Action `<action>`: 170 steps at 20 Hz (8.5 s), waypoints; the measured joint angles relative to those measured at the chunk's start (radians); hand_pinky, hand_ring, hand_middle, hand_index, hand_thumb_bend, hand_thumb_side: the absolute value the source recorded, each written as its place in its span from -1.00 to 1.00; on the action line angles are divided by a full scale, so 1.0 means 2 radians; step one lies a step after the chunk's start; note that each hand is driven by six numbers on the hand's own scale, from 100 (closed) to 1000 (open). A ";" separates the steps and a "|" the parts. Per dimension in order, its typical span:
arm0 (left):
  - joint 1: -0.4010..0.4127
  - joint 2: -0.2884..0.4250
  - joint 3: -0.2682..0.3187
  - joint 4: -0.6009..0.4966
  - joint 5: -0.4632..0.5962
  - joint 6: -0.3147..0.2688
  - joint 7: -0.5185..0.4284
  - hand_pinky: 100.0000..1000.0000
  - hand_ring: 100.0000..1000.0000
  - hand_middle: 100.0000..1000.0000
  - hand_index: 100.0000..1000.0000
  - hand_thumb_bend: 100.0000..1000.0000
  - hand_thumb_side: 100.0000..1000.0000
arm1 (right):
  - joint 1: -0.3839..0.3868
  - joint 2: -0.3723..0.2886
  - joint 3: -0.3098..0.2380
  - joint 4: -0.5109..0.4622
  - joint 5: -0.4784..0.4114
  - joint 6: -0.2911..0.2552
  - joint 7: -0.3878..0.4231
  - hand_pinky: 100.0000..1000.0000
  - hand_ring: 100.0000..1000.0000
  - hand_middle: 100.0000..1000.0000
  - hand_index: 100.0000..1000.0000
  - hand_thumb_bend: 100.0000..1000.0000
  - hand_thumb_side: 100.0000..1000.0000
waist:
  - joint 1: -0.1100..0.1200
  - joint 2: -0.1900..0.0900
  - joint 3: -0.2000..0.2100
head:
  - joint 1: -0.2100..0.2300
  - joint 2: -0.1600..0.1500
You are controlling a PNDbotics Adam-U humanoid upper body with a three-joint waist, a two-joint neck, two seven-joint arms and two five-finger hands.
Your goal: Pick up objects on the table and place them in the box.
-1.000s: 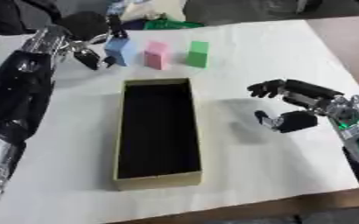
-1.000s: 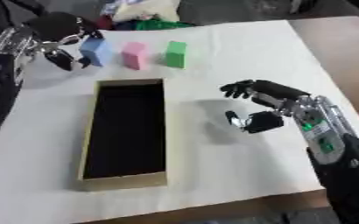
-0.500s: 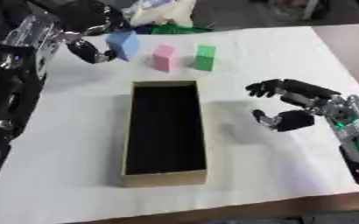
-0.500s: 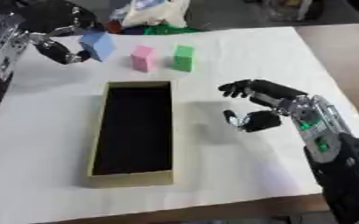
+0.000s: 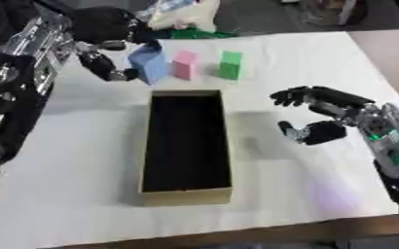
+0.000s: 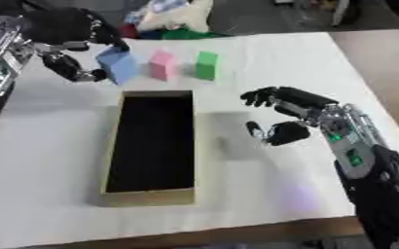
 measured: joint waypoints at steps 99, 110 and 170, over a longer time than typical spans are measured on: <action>0.180 0.013 0.074 -0.299 0.415 0.147 -0.119 0.66 0.35 0.21 0.82 -1.00 0.34 | -0.192 0.044 -0.186 0.301 0.203 0.160 -0.207 0.55 0.65 0.60 0.89 -0.49 0.11 | -0.020 0.037 0.132 | -0.083 0.000; 0.180 0.013 0.075 -0.300 0.415 0.147 -0.120 0.67 0.35 0.21 0.82 -1.00 0.34 | -0.190 0.043 -0.188 0.300 0.197 0.154 -0.240 0.46 0.46 -0.06 0.42 -0.82 -0.15 | -0.019 0.039 0.132 | -0.083 0.001; 0.211 0.017 0.105 -0.263 0.404 0.153 -0.110 0.68 0.35 0.22 0.84 -1.00 0.36 | -0.117 0.053 0.139 0.040 -0.110 -0.069 0.023 0.54 0.53 0.16 0.66 -1.00 0.03 | -0.018 0.011 0.081 | -0.065 0.000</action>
